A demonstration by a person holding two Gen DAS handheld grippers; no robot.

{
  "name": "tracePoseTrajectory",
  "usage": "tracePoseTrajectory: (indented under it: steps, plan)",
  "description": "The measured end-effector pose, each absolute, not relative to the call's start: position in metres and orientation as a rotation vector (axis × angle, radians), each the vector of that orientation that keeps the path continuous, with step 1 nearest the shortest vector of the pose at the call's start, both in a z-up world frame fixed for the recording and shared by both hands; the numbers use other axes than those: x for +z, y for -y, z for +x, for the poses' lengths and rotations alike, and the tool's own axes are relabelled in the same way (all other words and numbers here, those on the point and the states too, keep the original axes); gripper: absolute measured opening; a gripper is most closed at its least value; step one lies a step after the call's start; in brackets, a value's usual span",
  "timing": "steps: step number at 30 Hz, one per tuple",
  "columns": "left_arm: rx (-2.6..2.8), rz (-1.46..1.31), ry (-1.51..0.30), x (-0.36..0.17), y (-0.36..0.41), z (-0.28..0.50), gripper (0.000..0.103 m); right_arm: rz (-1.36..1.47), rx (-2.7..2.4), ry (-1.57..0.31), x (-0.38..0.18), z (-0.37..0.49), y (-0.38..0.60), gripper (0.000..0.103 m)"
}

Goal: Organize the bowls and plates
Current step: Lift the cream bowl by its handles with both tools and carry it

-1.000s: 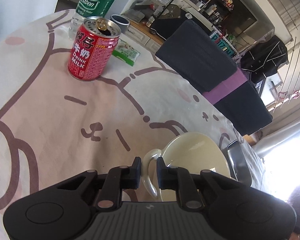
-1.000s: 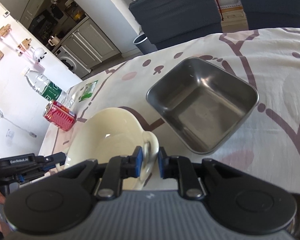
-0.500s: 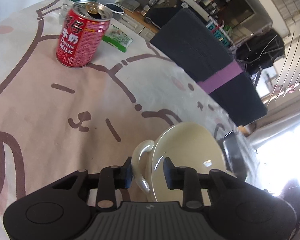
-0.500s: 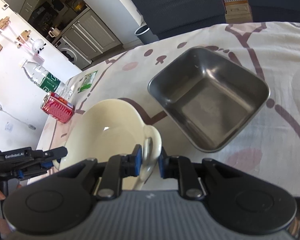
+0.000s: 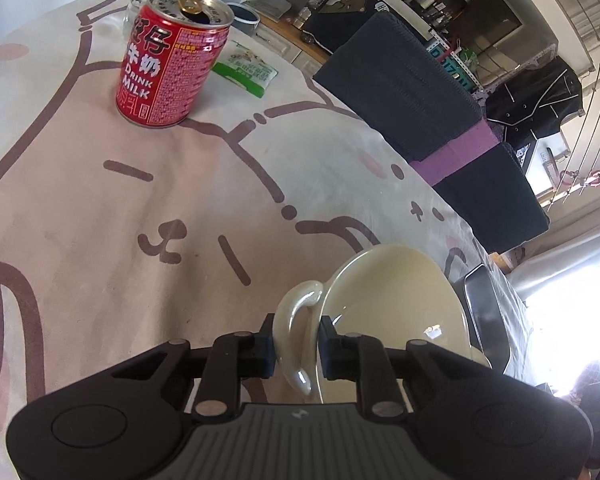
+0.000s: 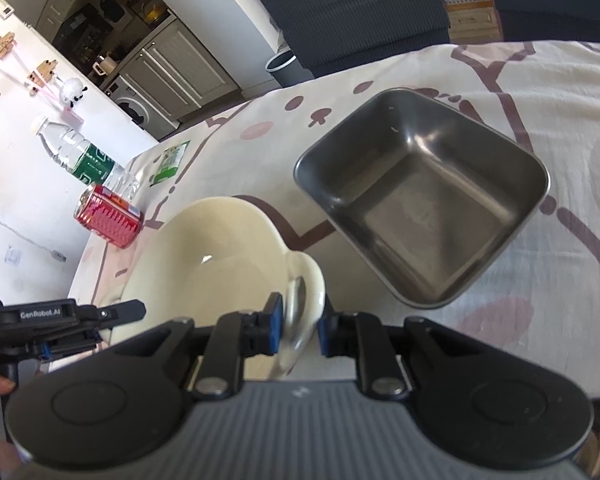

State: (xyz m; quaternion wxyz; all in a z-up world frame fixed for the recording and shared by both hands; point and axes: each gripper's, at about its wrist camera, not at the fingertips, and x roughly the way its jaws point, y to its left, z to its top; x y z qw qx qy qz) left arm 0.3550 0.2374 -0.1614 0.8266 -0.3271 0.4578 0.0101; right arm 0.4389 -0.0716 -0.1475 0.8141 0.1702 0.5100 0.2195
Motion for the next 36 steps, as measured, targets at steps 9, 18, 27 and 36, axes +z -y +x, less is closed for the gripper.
tracePoseTrajectory:
  steps: [9, 18, 27, 36]
  plan:
    - [0.051, -0.611, -0.938, -0.155, -0.224, 0.354, 0.022, 0.164, 0.433, -0.973, -0.142, 0.425, 0.054, 0.026]
    - [0.033, -0.577, -0.914, -0.147, -0.212, 0.349, 0.022, 0.213, 0.404, -0.931, -0.139, 0.419, 0.072, 0.024]
    - [0.013, -0.587, -0.836, -0.113, -0.202, 0.335, 0.021, 0.250, 0.400, -0.864, -0.111, 0.410, 0.082, 0.023]
    - [-0.004, -0.618, -0.777, -0.078, -0.190, 0.306, 0.020, 0.307, 0.406, -0.827, -0.079, 0.383, 0.101, 0.022]
